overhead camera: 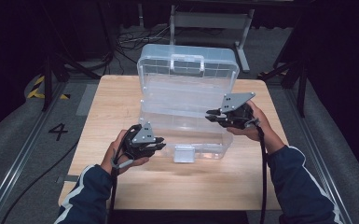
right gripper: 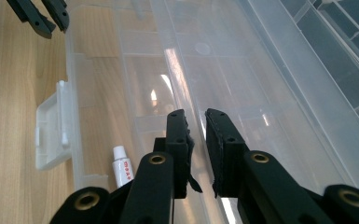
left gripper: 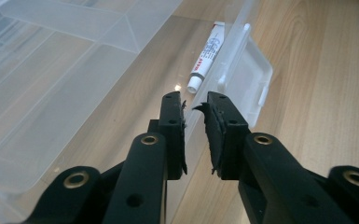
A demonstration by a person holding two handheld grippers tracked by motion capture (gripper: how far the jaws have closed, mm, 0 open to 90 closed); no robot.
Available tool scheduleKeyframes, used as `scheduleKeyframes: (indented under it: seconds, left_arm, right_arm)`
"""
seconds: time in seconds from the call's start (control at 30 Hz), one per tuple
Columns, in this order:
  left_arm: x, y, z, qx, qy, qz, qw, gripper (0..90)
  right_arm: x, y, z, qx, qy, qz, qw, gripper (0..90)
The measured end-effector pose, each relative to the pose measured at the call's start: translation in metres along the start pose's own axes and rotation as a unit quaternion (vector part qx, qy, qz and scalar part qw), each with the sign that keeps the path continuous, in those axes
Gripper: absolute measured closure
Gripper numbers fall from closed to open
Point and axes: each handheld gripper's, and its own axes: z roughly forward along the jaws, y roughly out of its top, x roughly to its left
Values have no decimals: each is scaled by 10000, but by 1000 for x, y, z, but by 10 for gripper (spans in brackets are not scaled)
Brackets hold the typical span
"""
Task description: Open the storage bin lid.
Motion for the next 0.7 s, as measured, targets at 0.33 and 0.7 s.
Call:
scheduleKeyframes:
  seconds: [0.33,0.7]
  left_arm:
    - [6,-9,-18,-71,206,-154,9996,868]
    - [33,-24,-46,-344,828,-661,9938,900]
  right_arm:
    - [2,-2,1,-100,-107,44,9999,787]
    - [4,-5,1,-199,-198,119,9995,775]
